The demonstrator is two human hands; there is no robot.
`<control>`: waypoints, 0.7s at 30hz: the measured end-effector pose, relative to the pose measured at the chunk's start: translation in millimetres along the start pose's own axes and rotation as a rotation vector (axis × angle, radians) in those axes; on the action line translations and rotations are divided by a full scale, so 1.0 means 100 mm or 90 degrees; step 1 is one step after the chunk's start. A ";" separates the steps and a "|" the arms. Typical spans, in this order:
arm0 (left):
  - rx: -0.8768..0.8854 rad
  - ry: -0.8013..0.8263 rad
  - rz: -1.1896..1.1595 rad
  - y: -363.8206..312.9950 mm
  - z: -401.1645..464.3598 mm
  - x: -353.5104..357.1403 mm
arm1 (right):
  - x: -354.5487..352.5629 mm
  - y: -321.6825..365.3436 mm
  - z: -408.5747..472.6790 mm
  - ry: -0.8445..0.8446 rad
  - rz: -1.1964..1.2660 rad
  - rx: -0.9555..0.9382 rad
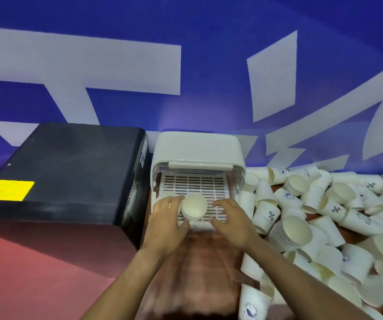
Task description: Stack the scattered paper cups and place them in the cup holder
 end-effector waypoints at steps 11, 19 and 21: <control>0.084 0.197 -0.004 -0.56 -0.54 0.65 | -0.39 -0.59 -0.85 -0.054 -0.035 0.119; 0.010 0.288 0.035 -0.69 -0.78 1.01 | -0.39 -1.14 -1.14 0.054 -0.068 0.154; -0.009 0.263 0.040 -0.78 -0.78 1.06 | -0.40 -1.26 -1.19 0.091 -0.108 0.123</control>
Point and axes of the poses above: each hand's wrist, its own z-axis towards the middle knuckle, its own x-axis out of the palm, y = z × x, the point moved 6 cm from there along z, towards the middle knuckle, and after that the axes turned 4 degrees about -y, right-handed, at the moved point
